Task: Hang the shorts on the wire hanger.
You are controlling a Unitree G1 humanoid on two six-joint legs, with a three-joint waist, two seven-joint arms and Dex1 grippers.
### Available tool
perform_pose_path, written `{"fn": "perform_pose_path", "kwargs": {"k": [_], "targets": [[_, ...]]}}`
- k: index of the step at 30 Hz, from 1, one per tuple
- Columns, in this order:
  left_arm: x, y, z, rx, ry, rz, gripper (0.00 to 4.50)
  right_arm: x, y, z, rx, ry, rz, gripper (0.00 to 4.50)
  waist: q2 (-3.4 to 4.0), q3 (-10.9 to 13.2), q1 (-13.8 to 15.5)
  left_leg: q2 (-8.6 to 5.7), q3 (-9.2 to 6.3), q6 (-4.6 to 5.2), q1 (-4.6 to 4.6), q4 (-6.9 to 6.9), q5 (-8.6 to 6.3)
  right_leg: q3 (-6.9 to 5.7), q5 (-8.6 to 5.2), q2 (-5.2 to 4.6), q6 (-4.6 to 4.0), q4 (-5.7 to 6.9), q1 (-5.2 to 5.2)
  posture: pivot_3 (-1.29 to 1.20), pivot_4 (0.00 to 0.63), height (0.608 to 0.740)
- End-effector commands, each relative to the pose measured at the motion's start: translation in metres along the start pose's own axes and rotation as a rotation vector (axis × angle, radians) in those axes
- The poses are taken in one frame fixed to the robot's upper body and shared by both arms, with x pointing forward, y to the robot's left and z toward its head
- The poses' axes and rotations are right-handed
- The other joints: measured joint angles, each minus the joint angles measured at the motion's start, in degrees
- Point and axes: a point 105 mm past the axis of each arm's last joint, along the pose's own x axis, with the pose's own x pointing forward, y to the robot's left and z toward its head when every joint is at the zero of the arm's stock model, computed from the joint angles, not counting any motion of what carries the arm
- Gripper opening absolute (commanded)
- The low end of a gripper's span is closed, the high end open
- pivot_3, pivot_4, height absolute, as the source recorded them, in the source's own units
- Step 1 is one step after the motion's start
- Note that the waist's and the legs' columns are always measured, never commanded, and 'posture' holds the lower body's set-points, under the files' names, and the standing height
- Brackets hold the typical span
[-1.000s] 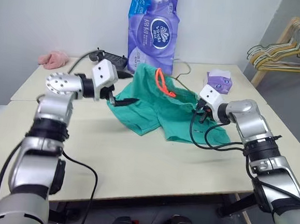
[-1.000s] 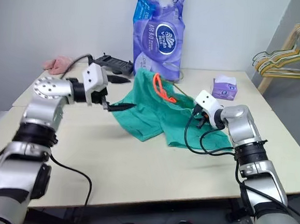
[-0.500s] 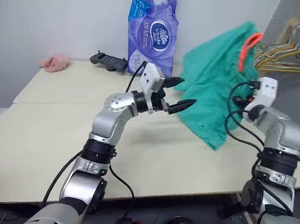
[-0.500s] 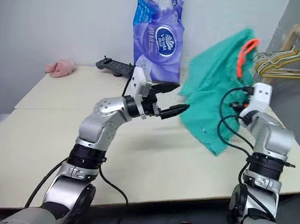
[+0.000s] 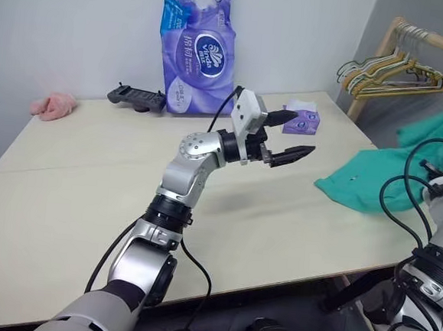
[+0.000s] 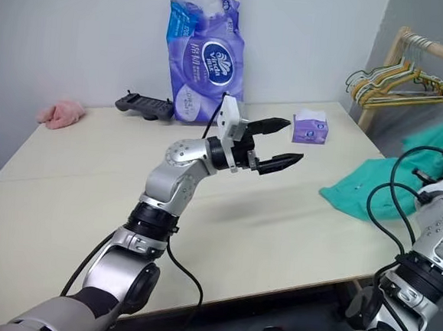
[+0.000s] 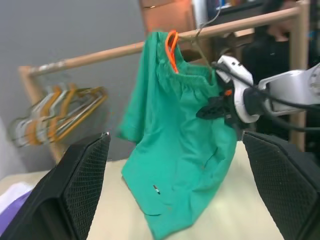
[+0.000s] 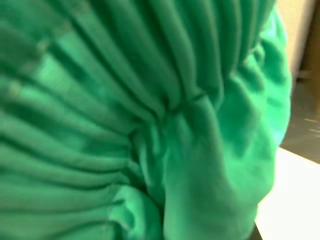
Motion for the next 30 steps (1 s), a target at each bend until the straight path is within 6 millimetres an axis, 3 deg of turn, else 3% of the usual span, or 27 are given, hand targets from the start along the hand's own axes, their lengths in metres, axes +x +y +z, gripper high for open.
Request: {"fn": "perform_pose_path", "kwargs": {"k": [1,6,12,16,18,30], "targets": [[0.013,-0.005,0.016,0.050,-0.046,-0.045,4.49,-0.005,-0.021,0.034,0.018,-0.127,-0.094,0.00,0.04,-0.02,-0.36,-0.02,-0.01,0.02,0.02,-0.01,-0.01,0.03,-0.01,0.00,0.02,0.00,0.01,-0.21,0.000,0.740],[0.031,-0.026,0.025,0.027,-0.103,-0.159,4.49,-0.005,-0.068,0.038,0.054,-0.116,-0.324,0.00,0.06,-0.03,-0.39,-0.50,0.03,0.17,0.16,-0.03,-0.10,0.19,-0.08,0.00,0.13,-0.04,0.14,-0.22,0.000,0.740],[0.062,-0.055,0.039,-0.005,-0.188,-0.237,4.49,-0.007,-0.093,0.038,0.102,-0.095,-0.440,0.00,0.04,-0.03,-0.34,-0.79,0.02,0.27,0.22,0.01,-0.16,0.82,-0.28,-0.07,0.49,-0.08,0.35,-0.22,0.000,0.740],[0.079,-0.065,0.050,-0.001,-0.232,-0.261,4.49,-0.010,-0.094,0.037,0.092,-0.091,-0.447,0.00,0.01,-0.01,-0.81,-0.89,0.05,0.42,0.41,0.04,-0.24,1.35,-0.58,-0.06,1.02,-0.12,0.66,-0.22,0.000,0.740],[0.082,-0.066,0.053,-0.003,-0.241,-0.261,4.49,-0.012,-0.091,0.033,0.093,-0.082,-0.441,0.00,0.15,-0.10,-1.20,-0.90,0.05,0.86,1.06,-0.02,-0.49,1.45,-0.73,-0.03,1.22,-0.29,1.30,-0.23,0.002,0.740],[0.080,-0.060,0.053,0.013,-0.224,-0.266,4.49,-0.017,-0.062,0.009,0.057,-0.025,-0.352,0.00,0.24,-0.16,-3.02,-0.94,0.37,0.90,1.29,-0.49,-0.51,2.20,-0.82,0.04,1.44,-0.68,1.42,-0.22,0.009,0.740]]}}
